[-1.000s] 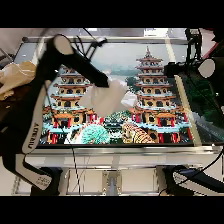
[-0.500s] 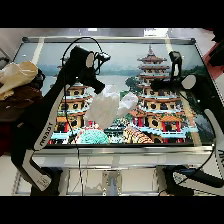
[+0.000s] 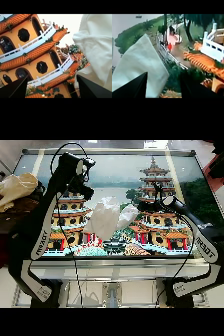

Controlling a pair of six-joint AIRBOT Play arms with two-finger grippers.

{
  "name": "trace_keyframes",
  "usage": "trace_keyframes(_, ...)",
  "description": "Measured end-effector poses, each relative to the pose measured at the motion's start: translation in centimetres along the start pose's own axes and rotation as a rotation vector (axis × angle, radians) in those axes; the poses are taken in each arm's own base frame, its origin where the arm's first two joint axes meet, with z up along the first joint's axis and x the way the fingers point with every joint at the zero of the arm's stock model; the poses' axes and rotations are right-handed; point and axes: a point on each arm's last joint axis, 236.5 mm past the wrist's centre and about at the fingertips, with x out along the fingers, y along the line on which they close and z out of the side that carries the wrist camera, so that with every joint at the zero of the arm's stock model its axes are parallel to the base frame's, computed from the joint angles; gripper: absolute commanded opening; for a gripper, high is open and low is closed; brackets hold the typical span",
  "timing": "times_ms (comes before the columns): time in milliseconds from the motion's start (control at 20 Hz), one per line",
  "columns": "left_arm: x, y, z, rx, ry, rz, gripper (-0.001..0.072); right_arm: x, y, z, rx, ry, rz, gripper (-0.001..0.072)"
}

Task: Fold the shirts.

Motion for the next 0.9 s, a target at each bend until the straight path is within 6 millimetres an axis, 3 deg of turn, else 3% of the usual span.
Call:
trace_keyframes(300, 0.1, 0.4, 0.3, -0.015, -0.012, -0.011, 0.0708, 1.9, 0.8, 1.2, 0.015, 0.017, 0.051, 0.0478)
trace_keyframes(550, 0.1, 0.4, 0.1, -0.018, -0.007, -0.015, 0.0708, 2.9, 1.3, -0.5, 0.037, 0.096, 0.091, 0.0468)
trace_keyframes(600, 0.1, 0.4, 0.1, -0.018, -0.004, -0.016, 0.0708, 3.1, 1.5, -0.9, 0.046, 0.113, 0.103, 0.0398)
trace_keyframes(650, 0.1, 0.3, 0.0, -0.018, -0.004, -0.017, 0.0708, 3.3, 1.8, -1.4, 0.054, 0.132, 0.116, 0.0269)
trace_keyframes(700, 0.1, 0.3, 0.0, -0.018, -0.003, -0.018, 0.0707, 3.4, 2.0, -1.9, 0.051, 0.155, 0.124, 0.0086)
trace_keyframes(750, 0.1, 0.3, 0.0, -0.018, -0.002, -0.018, 0.0706, 3.4, 2.2, -2.5, 0.047, 0.177, 0.134, 0.0025)
trace_keyframes(900, 0.1, -0.2, 0.1, -0.001, -0.007, -0.039, 0.0698, 2.6, 3.9, -1.7, 0.025, 0.187, 0.194, 0.0025)
